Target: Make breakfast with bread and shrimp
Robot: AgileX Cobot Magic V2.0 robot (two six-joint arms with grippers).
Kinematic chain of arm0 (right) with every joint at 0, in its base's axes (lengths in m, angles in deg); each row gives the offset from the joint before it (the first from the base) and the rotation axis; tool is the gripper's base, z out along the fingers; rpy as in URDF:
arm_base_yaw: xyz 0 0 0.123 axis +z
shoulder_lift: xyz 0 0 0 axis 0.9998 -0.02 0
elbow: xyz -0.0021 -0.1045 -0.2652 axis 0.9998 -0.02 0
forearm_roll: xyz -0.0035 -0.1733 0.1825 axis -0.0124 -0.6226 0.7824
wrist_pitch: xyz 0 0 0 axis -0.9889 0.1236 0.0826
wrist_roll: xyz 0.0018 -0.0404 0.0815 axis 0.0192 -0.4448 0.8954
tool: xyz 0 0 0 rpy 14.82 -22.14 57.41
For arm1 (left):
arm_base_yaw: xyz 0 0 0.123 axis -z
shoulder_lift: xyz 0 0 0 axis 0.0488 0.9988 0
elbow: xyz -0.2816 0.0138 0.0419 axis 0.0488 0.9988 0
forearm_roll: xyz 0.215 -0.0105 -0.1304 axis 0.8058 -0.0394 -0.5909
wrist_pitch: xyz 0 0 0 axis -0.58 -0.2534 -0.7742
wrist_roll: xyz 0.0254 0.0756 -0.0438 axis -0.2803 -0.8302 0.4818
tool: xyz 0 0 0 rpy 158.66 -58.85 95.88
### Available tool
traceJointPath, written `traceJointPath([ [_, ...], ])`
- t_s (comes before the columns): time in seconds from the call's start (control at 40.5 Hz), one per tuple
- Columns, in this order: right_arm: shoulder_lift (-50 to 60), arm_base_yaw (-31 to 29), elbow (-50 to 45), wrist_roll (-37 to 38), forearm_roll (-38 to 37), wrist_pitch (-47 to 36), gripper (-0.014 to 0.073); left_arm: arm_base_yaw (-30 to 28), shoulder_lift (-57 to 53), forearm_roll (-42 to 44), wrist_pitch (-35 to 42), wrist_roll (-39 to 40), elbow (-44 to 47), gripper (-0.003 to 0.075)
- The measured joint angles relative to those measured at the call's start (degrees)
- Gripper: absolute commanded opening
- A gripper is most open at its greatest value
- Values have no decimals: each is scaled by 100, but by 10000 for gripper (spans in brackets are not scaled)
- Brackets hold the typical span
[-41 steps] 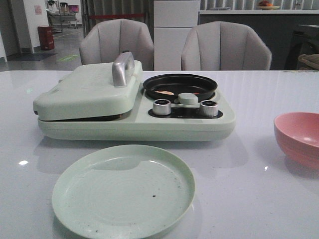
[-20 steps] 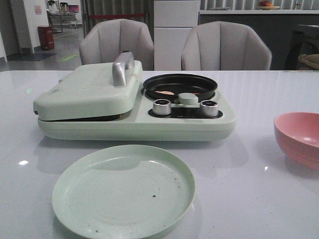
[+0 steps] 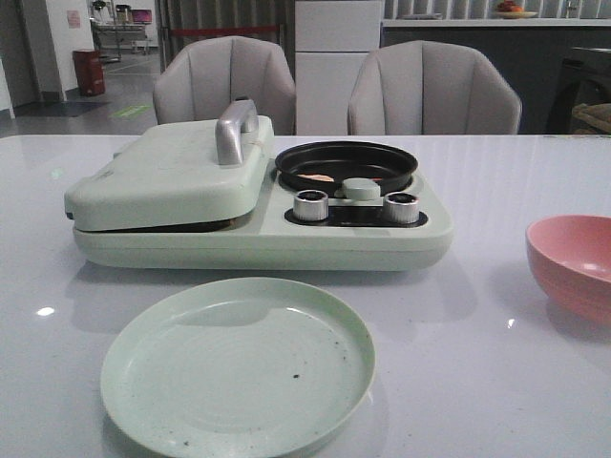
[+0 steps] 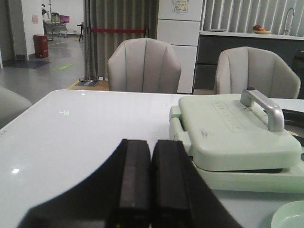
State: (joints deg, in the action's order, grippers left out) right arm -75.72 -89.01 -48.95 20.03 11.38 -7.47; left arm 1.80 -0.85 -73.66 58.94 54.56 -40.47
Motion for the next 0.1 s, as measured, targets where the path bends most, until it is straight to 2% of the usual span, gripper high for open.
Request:
traceJointPath([
  [0.099, 0, 0, 0, 0, 0, 0, 17, 0, 0, 0, 0, 0, 0, 101],
])
